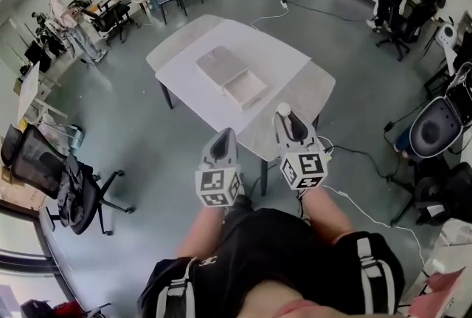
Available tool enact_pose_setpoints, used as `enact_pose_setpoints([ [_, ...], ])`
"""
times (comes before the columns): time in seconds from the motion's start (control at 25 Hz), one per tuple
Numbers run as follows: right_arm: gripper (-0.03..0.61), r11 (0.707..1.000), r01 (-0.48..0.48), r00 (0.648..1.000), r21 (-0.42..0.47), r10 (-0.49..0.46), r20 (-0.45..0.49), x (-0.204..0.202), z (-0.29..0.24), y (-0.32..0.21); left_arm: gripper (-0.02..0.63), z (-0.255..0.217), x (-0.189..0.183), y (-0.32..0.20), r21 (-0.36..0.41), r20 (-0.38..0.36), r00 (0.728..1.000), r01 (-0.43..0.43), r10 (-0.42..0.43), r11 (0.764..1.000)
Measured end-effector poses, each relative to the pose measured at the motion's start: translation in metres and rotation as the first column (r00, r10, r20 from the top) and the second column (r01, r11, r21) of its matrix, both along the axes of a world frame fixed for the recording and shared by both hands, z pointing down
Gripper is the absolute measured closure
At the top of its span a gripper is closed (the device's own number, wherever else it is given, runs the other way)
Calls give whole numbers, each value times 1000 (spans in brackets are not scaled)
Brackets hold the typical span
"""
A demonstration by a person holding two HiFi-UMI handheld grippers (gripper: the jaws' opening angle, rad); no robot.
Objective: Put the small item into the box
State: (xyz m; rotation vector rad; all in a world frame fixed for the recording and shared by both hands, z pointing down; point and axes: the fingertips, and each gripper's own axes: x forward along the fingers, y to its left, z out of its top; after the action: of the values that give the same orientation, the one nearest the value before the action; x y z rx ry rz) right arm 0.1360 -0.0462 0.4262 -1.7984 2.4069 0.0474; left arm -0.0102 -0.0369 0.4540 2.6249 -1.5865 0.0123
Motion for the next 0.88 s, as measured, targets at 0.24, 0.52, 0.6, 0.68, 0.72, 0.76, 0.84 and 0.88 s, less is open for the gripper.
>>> enact_pose_setpoints([
  [0.24, 463, 1000, -14, 1000, -12, 14, -5, -4, -2, -53, 609, 0, -5, -56, -19, 2, 1000, -18, 18, 1000],
  [0.52, 463, 997, -48, 999, -55, 47, -17, -4, 5, -116, 609, 7, -8, -122, -55, -4, 999, -45, 45, 997],
  [0.6, 463, 996, -61, 998, -64, 60, -14, -5, 6, -133, 609, 7, -9, -140, -63, -1, 998, -60, 61, 996],
  [0.68, 463, 995, -75, 997, -72, 74, -12, -8, 7, -151, 609, 6, -12, -160, -68, 4, 997, -76, 77, 995],
  [0.72, 463, 994, -82, 997, -77, 82, -11, -10, 7, -159, 609, 6, -15, -170, -70, 7, 996, -84, 85, 994],
  [0.76, 463, 993, -90, 996, -81, 89, -11, -12, 8, -168, 609, 5, -17, -180, -73, 11, 996, -92, 93, 993],
  [0.84, 463, 991, -106, 994, -87, 106, -10, -15, 9, -185, 609, 4, -21, -198, -75, 15, 994, -108, 109, 991],
  [0.88, 463, 989, -115, 993, -89, 114, -11, -16, 9, -193, 609, 4, -23, -207, -76, 16, 993, -116, 117, 990],
])
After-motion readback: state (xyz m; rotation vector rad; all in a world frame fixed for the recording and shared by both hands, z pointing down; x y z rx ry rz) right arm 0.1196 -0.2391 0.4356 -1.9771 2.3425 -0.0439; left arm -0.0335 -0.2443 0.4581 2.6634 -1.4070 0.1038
